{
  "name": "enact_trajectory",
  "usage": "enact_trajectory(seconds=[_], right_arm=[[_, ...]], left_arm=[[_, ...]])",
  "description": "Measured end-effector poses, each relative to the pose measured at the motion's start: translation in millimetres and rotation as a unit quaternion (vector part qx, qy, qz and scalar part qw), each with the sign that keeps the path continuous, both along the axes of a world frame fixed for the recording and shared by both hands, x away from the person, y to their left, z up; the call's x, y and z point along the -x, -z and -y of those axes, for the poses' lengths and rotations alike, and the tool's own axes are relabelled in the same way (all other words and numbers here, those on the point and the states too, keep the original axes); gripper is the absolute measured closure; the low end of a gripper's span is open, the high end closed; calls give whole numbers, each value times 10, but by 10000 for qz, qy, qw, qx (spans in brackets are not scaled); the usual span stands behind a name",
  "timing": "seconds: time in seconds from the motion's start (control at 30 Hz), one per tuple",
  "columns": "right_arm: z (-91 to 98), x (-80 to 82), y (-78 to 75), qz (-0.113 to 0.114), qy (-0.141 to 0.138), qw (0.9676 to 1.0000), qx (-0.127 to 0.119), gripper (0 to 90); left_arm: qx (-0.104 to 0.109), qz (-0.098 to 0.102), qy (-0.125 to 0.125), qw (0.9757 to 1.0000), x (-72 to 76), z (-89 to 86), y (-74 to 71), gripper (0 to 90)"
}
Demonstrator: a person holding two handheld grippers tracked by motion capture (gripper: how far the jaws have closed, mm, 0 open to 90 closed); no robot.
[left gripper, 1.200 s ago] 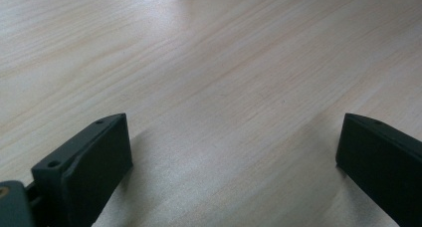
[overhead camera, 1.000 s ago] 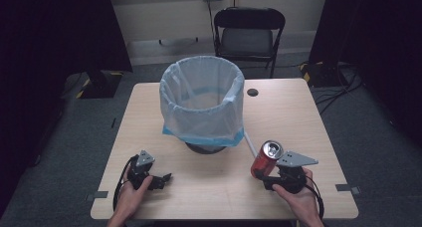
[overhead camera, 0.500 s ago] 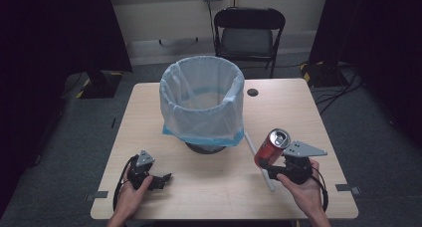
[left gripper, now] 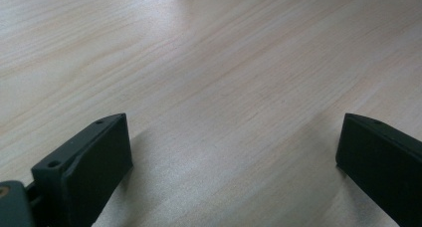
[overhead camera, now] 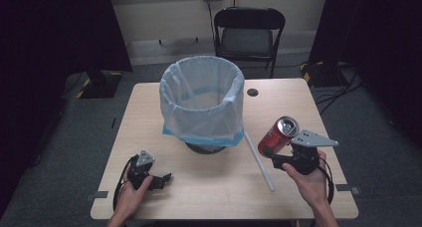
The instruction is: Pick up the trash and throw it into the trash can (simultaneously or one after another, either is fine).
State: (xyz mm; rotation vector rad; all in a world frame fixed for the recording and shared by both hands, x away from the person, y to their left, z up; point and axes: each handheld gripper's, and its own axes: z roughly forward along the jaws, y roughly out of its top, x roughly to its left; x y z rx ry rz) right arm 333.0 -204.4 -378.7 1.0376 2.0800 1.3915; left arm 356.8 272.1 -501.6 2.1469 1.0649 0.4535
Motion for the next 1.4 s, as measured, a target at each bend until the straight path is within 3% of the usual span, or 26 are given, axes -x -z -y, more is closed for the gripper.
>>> enact_trajectory(seconds=[0.7,1.4], right_arm=[[-17,-186,-547,562,-90,9972,-489,344],[-156,-464,-970,919,-188,9931,-702,346]], left_arm=[[-2,-1,1,10000,0,0,0,3],[-1,-1,3,10000,0,-1,0,4]])
